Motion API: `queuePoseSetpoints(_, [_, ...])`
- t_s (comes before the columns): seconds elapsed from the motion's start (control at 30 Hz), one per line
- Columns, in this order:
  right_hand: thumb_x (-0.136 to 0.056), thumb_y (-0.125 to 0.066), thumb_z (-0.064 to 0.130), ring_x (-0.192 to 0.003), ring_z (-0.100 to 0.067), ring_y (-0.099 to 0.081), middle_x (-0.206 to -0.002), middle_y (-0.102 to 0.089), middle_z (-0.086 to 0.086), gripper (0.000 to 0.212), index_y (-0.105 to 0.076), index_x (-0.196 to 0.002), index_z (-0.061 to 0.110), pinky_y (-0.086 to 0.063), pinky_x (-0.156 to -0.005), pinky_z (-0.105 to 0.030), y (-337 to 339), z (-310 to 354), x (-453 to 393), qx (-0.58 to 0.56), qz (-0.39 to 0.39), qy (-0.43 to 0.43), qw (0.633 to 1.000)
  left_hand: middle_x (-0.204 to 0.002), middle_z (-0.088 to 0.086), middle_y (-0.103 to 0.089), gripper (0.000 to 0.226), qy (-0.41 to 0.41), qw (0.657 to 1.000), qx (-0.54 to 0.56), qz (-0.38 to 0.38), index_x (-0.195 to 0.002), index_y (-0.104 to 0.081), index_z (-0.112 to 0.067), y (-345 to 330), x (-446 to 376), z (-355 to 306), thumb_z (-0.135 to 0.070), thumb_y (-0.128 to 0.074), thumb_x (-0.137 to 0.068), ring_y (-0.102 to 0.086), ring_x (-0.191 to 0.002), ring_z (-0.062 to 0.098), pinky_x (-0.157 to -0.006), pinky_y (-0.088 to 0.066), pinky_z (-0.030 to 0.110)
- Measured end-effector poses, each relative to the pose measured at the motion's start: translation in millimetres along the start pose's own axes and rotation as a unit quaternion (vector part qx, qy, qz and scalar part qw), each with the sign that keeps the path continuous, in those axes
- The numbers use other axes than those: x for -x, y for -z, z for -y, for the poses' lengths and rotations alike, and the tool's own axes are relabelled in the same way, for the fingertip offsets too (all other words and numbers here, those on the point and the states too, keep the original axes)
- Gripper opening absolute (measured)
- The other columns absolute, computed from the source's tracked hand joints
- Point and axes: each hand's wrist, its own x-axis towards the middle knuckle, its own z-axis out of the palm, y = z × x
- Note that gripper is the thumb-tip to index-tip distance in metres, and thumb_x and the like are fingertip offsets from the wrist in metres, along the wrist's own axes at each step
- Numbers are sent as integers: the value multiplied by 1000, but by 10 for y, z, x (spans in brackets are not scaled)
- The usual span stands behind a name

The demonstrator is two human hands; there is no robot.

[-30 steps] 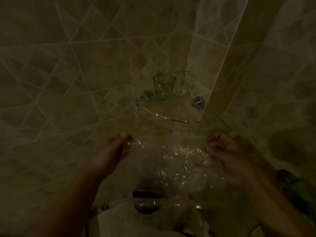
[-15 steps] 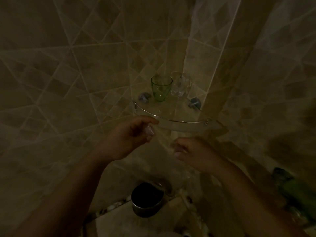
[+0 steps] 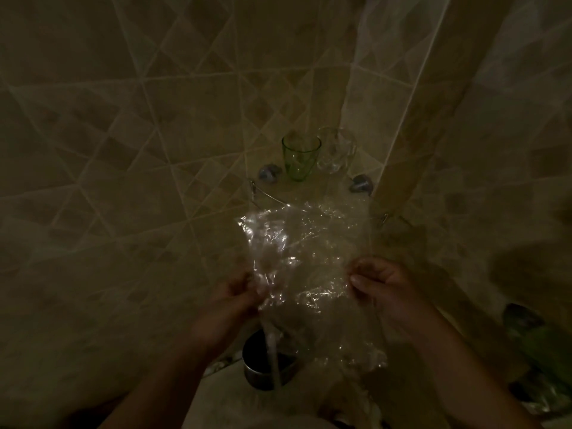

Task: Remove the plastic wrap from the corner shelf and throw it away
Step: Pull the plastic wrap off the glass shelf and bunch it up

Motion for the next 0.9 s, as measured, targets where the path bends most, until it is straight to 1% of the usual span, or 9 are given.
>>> queuePoseSetpoints(0.1, [-66,-80,31,-67,-12,-67,-75,-75,-1,31,-73,-94,19,-53,-58,-26,1,-101,3,0,-20,-27,999,-101,6,-74,37,-2,999,-52,8,-102,-70,-21,10,-20,-20,-41,-77,-72,-69,-94,23,-72,-56,30])
queuePoseSetpoints(0.2, [-64,-81,37,-71,-13,-69,-81,-77,-2,36,-74,-95,21,-54,-60,-27,-28,-138,19,15,-50,-33,998,-86,8,-74,23,6,988,-148,-32,-92,-70,-11,28,-52,-48,-30,-70,-79,-68,-80,24,-65,-54,28])
queuePoseSetpoints(0.27, [-69,-77,38,-70,-14,-69,-80,-76,-3,33,-74,-97,21,-54,-59,-28,-34,-133,42,25,-56,-38,997,-76,8,-71,14,2,986,-162,-50,-80,-70,-12,38,-76,-57,-24,-64,-83,-65,-69,21,-61,-52,31])
queuePoseSetpoints(0.33, [-72,-74,38,-68,-17,-70,-77,-76,-5,30,-75,-96,19,-54,-58,-30,-11,-118,57,29,-54,-42,997,-70,3,-69,16,-1,987,-151,-52,-74,-70,-17,39,-91,-92,-16,-60,-87,-61,-59,13,-53,-49,24])
queuePoseSetpoints(0.5, [-76,-66,24,-50,-10,-62,-58,-69,1,14,-76,-84,20,-48,-45,-21,49,-81,22,28,-54,-27,998,-61,-1,-62,16,-8,982,-188,-5,-73,-67,-15,146,-123,-119,-19,-60,-87,-53,-53,13,-49,-41,25])
queuePoseSetpoints(0.57, [-77,-66,19,-48,-10,-60,-55,-66,2,15,-75,-88,17,-46,-44,-21,60,-95,17,-13,-41,-35,998,-63,-1,-63,18,-10,986,-166,16,-76,-67,-15,179,-151,-110,-14,-55,-90,-54,-56,13,-52,-43,25])
queuePoseSetpoints(0.67, [-76,-67,11,-50,-11,-61,-57,-66,1,23,-74,-98,16,-48,-45,-21,52,-121,29,-71,-24,-45,996,-86,16,-66,15,-9,998,-67,18,-97,-67,-7,198,-213,-93,-9,-56,-87,-59,-76,28,-64,-50,33])
queuePoseSetpoints(0.8, [-75,-52,7,-59,-14,-69,-68,-74,-6,26,-77,-70,13,-53,-53,-23,61,-152,34,-155,-42,-99,982,-72,9,-68,17,-14,999,3,39,-82,-66,-1,252,-262,-38,-6,-51,-84,-62,-64,21,-58,-50,32])
queuePoseSetpoints(0.9, [-75,-52,27,-63,-11,-68,-70,-74,-1,29,-77,-67,13,-52,-56,-23,66,-144,37,-150,-21,-125,980,-73,5,-69,23,22,998,51,22,-76,-70,-8,311,-261,-31,-21,-52,-72,-61,-66,18,-58,-48,26])
